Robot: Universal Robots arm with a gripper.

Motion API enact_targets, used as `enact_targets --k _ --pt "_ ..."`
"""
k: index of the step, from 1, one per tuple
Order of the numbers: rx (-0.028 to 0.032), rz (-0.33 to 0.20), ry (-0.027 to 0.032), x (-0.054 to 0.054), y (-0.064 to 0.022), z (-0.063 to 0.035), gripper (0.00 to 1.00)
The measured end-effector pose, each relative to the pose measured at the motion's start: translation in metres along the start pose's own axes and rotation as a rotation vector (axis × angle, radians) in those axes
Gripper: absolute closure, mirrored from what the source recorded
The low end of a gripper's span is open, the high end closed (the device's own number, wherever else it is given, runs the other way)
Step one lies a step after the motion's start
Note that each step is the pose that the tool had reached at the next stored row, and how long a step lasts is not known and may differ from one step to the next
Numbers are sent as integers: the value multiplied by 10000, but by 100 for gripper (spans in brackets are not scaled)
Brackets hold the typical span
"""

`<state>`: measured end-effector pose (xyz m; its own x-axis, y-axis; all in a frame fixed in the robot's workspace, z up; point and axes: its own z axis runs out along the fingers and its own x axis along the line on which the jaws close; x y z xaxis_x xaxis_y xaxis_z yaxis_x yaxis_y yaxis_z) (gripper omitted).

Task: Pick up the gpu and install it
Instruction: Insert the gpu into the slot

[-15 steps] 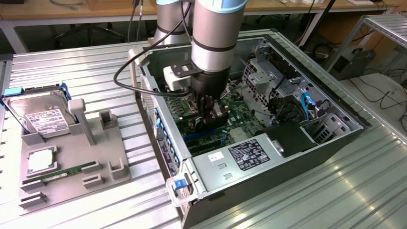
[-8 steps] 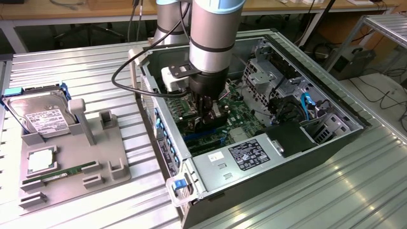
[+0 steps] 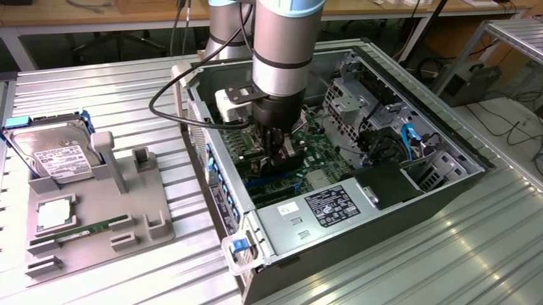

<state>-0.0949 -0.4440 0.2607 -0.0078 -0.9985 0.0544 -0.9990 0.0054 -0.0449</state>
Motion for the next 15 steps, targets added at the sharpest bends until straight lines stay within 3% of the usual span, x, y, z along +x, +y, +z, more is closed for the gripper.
enact_targets --k 15 --pt "-3 63 2 -32 -4 22 74"
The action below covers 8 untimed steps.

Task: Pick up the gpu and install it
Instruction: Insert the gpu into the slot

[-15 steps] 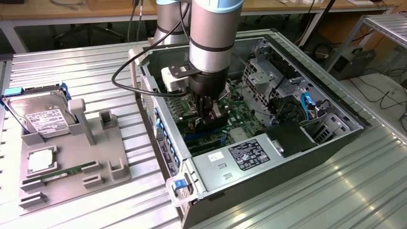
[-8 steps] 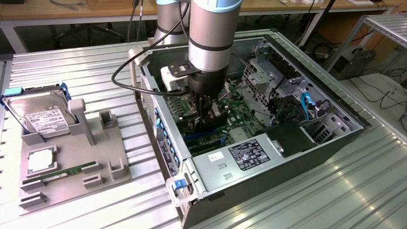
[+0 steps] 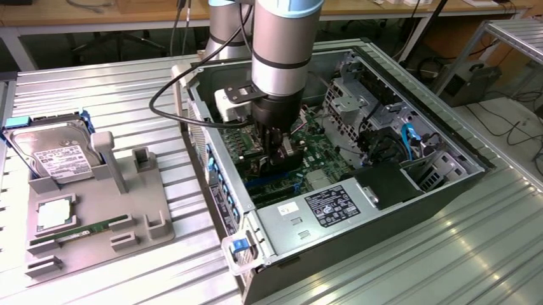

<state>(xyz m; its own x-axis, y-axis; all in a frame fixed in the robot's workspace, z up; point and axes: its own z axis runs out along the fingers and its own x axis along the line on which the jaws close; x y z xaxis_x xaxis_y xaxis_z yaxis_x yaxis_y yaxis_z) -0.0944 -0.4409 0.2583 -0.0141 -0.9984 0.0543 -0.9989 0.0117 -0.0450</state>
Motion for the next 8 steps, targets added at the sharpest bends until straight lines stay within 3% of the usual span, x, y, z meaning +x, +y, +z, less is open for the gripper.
enact_targets --k 8 --pt "-2 37 5 0 -2 -3 74"
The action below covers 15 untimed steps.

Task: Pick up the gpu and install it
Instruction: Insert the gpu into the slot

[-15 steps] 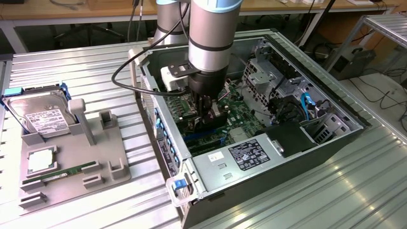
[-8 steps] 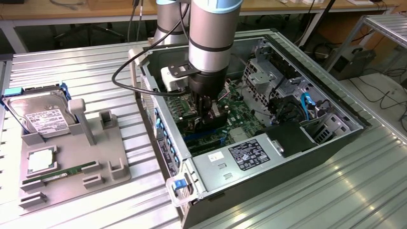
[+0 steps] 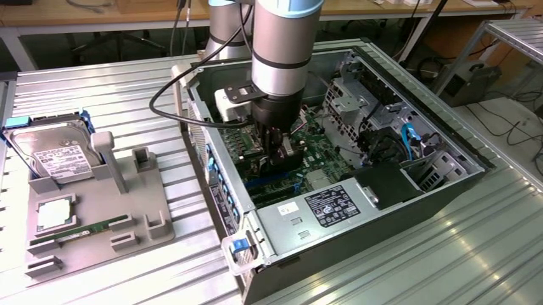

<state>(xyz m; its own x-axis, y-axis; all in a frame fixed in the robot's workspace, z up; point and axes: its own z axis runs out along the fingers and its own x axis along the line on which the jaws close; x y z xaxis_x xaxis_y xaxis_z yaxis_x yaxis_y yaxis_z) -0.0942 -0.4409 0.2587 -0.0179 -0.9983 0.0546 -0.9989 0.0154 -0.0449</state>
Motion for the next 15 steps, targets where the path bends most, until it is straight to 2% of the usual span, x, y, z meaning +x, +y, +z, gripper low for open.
enact_targets --k 4,15 --pt "1 0 -1 2 -2 -46 74" --pt "0 0 0 3 -2 -48 74"
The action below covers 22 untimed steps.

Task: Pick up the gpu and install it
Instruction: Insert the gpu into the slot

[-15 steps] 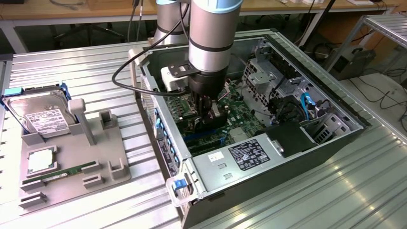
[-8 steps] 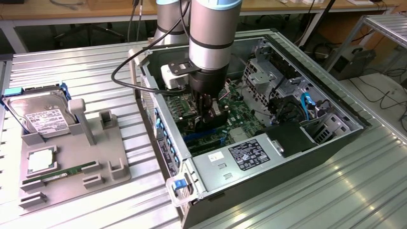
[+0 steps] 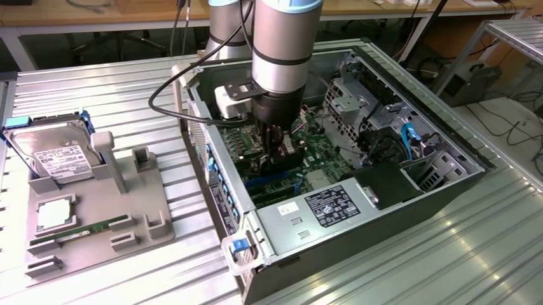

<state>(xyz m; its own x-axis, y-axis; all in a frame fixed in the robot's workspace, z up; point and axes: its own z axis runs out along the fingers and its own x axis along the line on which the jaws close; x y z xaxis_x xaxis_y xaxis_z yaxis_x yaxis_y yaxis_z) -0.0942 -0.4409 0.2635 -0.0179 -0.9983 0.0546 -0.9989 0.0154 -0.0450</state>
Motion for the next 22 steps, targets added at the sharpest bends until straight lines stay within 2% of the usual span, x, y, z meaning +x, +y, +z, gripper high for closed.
enact_targets --k 22 --pt "-3 65 6 26 0 12 74"
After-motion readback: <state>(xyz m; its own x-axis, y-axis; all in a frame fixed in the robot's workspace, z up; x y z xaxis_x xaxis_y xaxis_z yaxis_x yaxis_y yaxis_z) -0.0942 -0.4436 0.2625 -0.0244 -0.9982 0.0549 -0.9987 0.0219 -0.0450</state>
